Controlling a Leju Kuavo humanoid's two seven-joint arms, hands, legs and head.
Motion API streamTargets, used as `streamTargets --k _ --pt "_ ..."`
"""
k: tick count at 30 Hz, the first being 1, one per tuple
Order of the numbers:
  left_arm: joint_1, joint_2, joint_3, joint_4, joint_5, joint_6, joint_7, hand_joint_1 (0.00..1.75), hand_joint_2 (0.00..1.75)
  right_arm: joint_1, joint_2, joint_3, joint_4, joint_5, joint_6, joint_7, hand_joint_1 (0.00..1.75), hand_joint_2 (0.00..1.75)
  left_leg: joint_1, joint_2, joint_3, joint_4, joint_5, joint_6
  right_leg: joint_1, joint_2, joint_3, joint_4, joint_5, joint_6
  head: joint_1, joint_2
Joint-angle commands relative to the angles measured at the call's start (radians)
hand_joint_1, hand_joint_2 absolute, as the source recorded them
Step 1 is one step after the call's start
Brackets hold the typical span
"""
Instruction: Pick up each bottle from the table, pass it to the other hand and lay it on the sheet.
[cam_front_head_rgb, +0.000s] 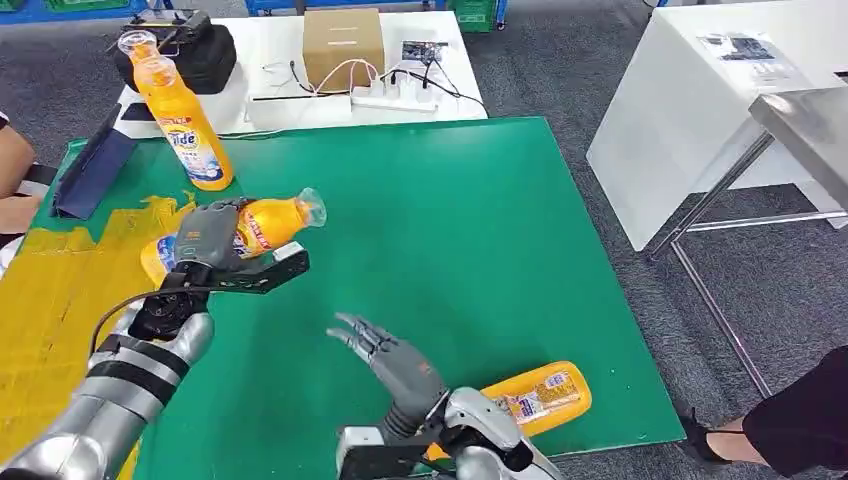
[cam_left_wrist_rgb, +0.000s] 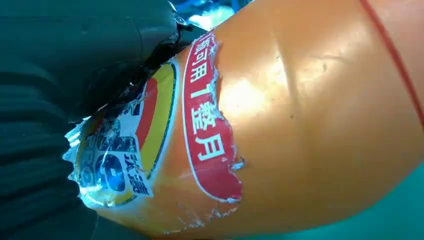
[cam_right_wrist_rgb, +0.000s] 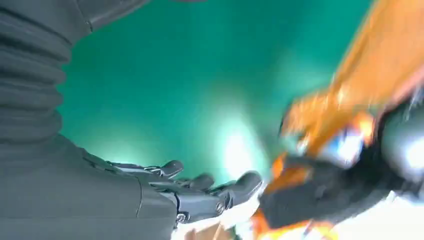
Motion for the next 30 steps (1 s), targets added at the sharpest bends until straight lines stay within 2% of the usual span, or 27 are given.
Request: streamTargets --k 1,7,16,17,18,19,21,25,30 --pt "-0.203 -0.024 -0.024 0.378 -0.027 -0.030 0.010 1.75 1.75 0.011 -0.231 0.073 0.004 -0.004 0.021 -0.067 0.00 1.75 0.000 -0.002 0.006 0.002 -0.003 0.001 0.000 -0.002 0.008 0.000 -0.003 -0.002 0.000 0.000" --pt "-0.200 -0.026 -0.020 0.379 -0.028 -0.031 0.010 1.75 1.75 0.008 -0.222 0.078 -0.007 -0.004 0.036 -0.053 0.00 1.75 -0.001 0.000 0.004 0.001 -0.002 0.000 0.000 0.000 0.004 0.001 -0.002 -0.002 0.000 0.000" --pt "-0.179 0.022 0.031 0.456 -0.050 -0.105 0.078 1.75 1.75 0.068 -0.382 0.060 -0.121 0.097 0.037 0.115 0.00 1.75 -0.001 0.002 0.003 0.001 -0.003 0.000 -0.001 0.002 0.003 0.001 -0.002 -0.001 0.000 0.000" --pt "-0.171 0.024 0.039 0.458 -0.048 -0.111 0.084 1.45 1.75 0.078 -0.400 0.054 -0.133 0.115 0.040 0.144 0.00 1.75 -0.001 0.002 0.005 0.001 -0.004 0.000 -0.001 0.001 0.005 0.001 -0.003 -0.002 0.000 0.000" --pt "-0.163 0.026 0.044 0.461 -0.049 -0.122 0.087 0.05 1.75 0.091 -0.420 0.042 -0.146 0.123 0.044 0.167 0.00 1.75 -0.001 0.001 0.002 0.000 -0.002 0.000 -0.001 0.001 0.002 0.000 -0.001 -0.001 0.000 0.000" --pt "-0.155 0.029 0.047 0.464 -0.050 -0.136 0.086 0.00 1.75 0.105 -0.434 0.030 -0.157 0.131 0.044 0.185 0.00 1.75 -0.001 0.001 0.004 0.001 -0.003 0.000 -0.001 0.001 0.005 0.001 -0.003 -0.002 0.000 0.000" --pt "-0.140 0.032 0.059 0.464 -0.047 -0.153 0.085 0.00 1.75 0.120 -0.439 0.005 -0.156 0.155 0.033 0.222 0.00 1.75 -0.002 0.000 0.005 0.001 -0.003 0.000 -0.001 0.000 0.006 0.001 -0.003 -0.002 0.000 0.000" --pt "-0.118 0.026 0.092 0.450 -0.037 -0.106 0.099 0.00 1.75 0.104 -0.399 -0.007 -0.114 0.268 0.006 0.321 0.00 1.75 -0.001 0.001 0.006 0.000 -0.003 0.000 -0.001 0.002 0.007 -0.001 -0.002 -0.003 0.000 0.000" --pt "-0.088 0.034 0.119 0.430 -0.035 -0.058 0.106 0.00 1.75 0.117 -0.415 -0.054 -0.143 0.312 -0.003 0.379 0.00 1.75 -0.001 0.002 0.004 0.000 -0.003 0.000 -0.001 0.002 0.005 0.000 -0.002 -0.002 0.000 0.000"
